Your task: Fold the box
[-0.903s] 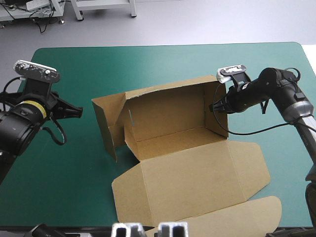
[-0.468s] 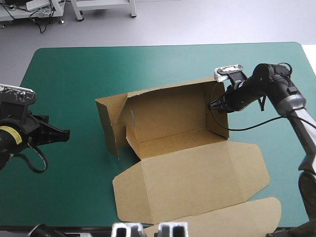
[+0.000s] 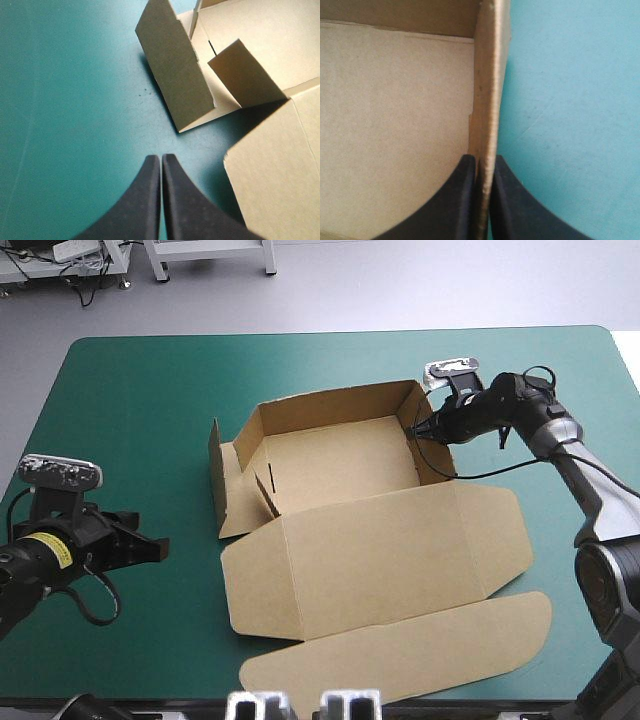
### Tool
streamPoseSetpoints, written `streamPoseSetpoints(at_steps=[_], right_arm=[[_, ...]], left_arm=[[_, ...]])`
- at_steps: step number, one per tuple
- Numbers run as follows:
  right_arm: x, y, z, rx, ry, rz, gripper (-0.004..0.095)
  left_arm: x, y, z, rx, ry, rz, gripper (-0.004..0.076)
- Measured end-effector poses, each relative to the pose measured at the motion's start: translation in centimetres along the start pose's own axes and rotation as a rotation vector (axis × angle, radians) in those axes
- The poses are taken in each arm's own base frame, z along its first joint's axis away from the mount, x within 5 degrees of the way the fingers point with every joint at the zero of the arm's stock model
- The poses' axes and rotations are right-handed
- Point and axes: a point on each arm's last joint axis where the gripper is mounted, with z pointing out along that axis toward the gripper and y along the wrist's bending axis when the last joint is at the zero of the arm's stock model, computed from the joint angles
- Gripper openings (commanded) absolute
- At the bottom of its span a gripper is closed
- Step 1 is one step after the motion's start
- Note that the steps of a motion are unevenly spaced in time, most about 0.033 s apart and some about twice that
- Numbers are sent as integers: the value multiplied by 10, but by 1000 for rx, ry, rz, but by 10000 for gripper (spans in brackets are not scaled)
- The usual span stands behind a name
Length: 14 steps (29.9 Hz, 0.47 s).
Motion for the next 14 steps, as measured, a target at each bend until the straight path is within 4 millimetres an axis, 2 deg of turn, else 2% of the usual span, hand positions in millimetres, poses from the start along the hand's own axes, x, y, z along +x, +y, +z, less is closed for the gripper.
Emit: streamPoseSetpoints(at_steps=[3,5,10,14], right_arm=[[1,-3,6,20,-2,-19,327],[2,-4,7,25,10,-31,388],[4,-4,7,23,45,-48,403],[-5,-1,-6,17,45,-65,403]], left_arm=[[-3,-2,15,-16,7,19,-3],[-7,-4,26,-27,12,32,-3],[-26,-8,65,-49,0,38,-3],[-38,5,98,-74,16,-39,-3]])
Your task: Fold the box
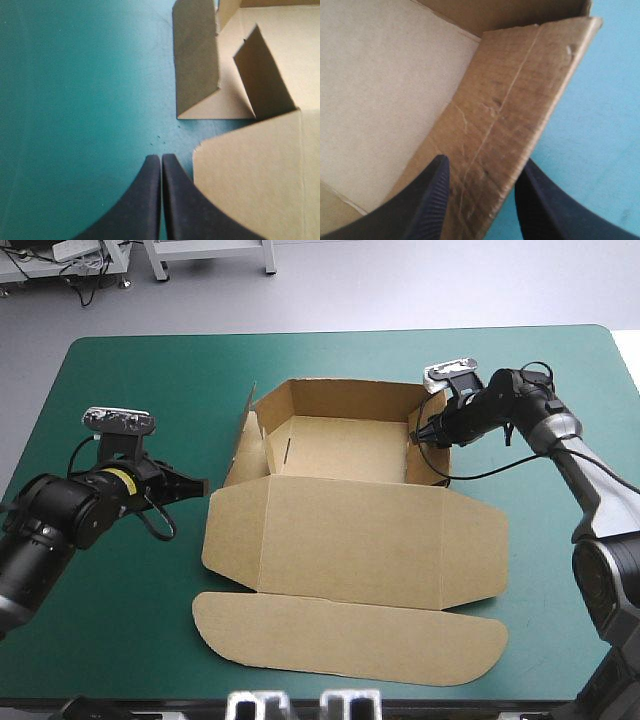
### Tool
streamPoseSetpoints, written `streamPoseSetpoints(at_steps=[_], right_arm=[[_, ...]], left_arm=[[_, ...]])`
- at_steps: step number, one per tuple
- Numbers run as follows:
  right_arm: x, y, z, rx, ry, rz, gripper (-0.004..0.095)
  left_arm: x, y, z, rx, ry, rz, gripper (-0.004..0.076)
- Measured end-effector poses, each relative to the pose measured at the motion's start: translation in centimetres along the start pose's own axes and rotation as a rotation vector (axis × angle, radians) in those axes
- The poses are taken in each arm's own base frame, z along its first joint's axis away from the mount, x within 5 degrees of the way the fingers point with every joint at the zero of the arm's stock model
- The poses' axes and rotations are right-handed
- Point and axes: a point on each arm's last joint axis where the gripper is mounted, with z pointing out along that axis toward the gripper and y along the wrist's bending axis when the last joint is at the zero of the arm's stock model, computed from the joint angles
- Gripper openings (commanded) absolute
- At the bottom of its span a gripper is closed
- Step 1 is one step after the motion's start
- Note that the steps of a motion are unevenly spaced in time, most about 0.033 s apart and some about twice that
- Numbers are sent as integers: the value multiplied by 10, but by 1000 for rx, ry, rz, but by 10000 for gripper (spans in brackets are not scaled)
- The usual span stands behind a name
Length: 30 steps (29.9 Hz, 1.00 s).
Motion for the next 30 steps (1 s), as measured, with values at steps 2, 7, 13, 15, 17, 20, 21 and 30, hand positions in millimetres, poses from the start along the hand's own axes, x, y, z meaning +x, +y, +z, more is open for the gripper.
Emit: streamPoseSetpoints(at_steps=[2,7,13,15,17,20,21,30], right_arm=[[-6,2,-13,1,-18,-10,403],[-20,7,-50,2,-73,-11,403],[-19,13,-84,-6,-7,32,403],[-17,15,-91,-12,31,49,403],[-15,16,-94,-15,58,64,403],[-14,16,-95,-13,72,88,403],[-14,15,-94,-9,77,96,403],[-13,2,-30,-9,192,175,403]], left_arm=[[-4,8,14,-4,8,-36,-3],[-10,36,38,-1,24,-121,-3],[-10,74,45,11,15,-230,-3],[-10,92,41,8,2,-264,-3],[-9,107,33,21,-6,-303,-3],[-8,122,23,60,-12,-356,-3],[-8,124,21,72,-13,-365,-3],[-6,113,7,177,18,-362,-3]])
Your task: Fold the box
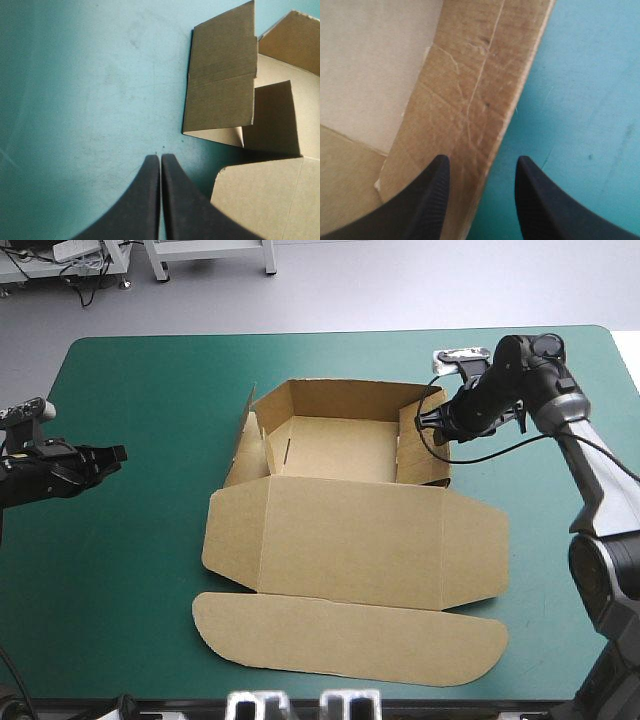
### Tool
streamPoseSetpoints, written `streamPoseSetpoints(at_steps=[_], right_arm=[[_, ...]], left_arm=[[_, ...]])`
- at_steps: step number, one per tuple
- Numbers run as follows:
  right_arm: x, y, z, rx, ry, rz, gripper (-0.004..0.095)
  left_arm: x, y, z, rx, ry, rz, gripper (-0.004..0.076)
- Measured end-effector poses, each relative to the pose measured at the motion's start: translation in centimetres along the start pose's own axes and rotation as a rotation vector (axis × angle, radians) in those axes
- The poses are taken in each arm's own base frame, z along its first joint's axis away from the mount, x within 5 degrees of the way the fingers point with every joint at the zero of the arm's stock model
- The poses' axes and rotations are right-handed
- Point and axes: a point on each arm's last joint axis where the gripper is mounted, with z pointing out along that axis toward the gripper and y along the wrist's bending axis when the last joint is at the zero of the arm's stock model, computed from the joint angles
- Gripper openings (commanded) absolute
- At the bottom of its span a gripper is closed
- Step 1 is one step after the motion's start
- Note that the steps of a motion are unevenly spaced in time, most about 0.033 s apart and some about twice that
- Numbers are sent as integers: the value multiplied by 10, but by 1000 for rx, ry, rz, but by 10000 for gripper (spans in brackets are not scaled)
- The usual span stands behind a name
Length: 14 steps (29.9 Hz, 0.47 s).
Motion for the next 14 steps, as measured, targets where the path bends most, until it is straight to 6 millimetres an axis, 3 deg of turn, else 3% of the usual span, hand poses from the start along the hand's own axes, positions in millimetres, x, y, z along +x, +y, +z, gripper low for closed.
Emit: streamPoseSetpoints(at_steps=[4,6,8,14], right_arm=[[-5,-6,34,-4,46,17,368],[-7,-7,46,-22,51,28,231],[-8,-7,53,-39,53,39,0],[-11,-4,56,-75,29,64,-5]], left_arm=[[0,-4,-4,20,-16,-5,-3],[0,-5,-4,31,-16,-4,-3],[0,-7,-4,43,-11,21,-3],[-2,-6,-4,42,-36,62,-3]])
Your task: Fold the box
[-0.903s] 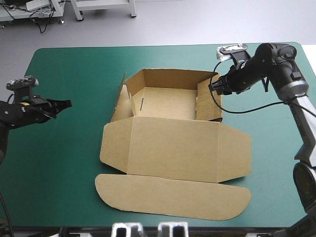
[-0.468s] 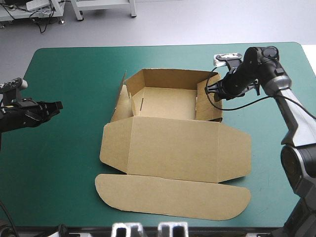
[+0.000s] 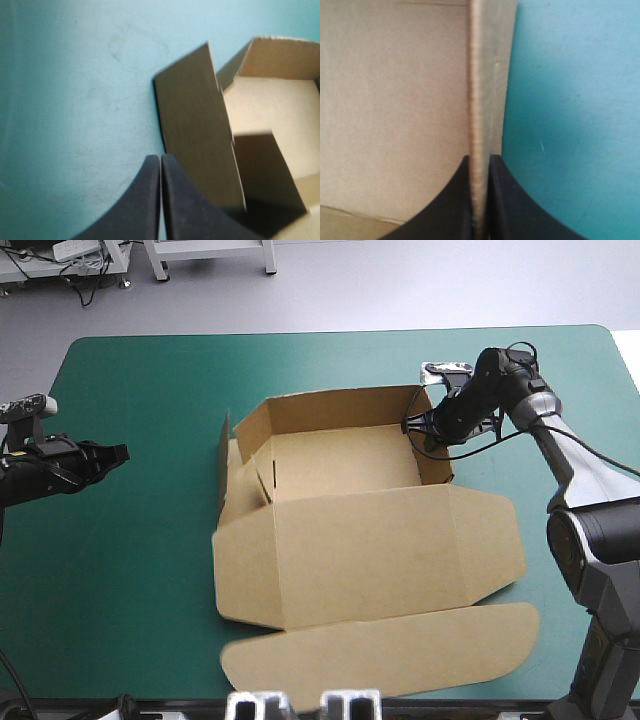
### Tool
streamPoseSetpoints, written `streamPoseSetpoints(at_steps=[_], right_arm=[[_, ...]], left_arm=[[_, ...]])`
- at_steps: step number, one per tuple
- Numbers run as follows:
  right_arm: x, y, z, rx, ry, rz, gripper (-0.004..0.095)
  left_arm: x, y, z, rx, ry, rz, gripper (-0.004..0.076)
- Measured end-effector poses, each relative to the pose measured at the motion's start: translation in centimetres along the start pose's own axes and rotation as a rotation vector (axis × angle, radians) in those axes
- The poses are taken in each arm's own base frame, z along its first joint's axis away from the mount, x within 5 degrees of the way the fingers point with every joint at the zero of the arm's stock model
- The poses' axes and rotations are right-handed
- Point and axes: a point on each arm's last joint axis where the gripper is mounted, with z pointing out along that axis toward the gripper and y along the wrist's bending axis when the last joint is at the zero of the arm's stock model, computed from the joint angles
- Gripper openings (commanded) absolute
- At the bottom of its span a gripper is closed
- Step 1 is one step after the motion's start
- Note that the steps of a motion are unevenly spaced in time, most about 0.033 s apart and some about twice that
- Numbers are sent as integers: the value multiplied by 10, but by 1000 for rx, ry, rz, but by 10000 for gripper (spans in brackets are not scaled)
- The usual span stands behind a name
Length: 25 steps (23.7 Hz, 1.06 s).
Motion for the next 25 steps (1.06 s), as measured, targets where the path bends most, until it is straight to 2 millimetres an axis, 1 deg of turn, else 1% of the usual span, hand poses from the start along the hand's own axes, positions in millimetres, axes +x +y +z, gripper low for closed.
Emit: streamPoseSetpoints(at_steps=[2,4,5,7,10,11,12,13,14,15,16,17,18,20,23,25], right_arm=[[1,2,-3,-6,9,-12,-5],[3,4,-12,-7,4,-24,-5],[3,6,-18,-6,-10,-28,-5],[5,11,-39,-5,-59,-40,-5],[10,20,-79,-20,-154,-45,-5],[16,24,-105,-40,-214,-40,-5],[18,25,-115,-48,-233,-39,-5],[22,27,-135,-57,-274,-39,-5],[24,28,-149,-59,-304,-44,-5],[29,32,-173,-56,-352,-58,-5],[30,34,-182,-55,-370,-65,-5],[35,41,-203,-57,-413,-87,-5],[37,45,-216,-61,-441,-100,-5],[38,51,-230,-82,-486,-112,-5],[38,53,-232,-103,-494,-111,-5],[38,54,-231,-109,-493,-110,-5]], left_arm=[[-1,4,3,-6,1,-3,-3],[-2,11,7,-12,10,-23,-3],[-2,15,9,-11,16,-37,-3],[-3,24,16,-2,31,-69,-3],[-4,33,26,49,48,-111,-3],[-5,36,33,99,53,-134,-3],[-6,36,35,121,50,-139,-3],[-7,36,39,163,45,-154,-3],[-8,35,41,197,36,-160,-3],[-11,32,43,251,19,-166,-3],[-12,30,42,275,8,-168,-3],[-15,24,40,349,-20,-177,-3],[-18,20,38,405,-48,-186,-3],[-23,15,35,467,-96,-210,-3],[-24,8,36,492,-99,-200,-3],[-23,-2,39,521,-83,-183,-3]])
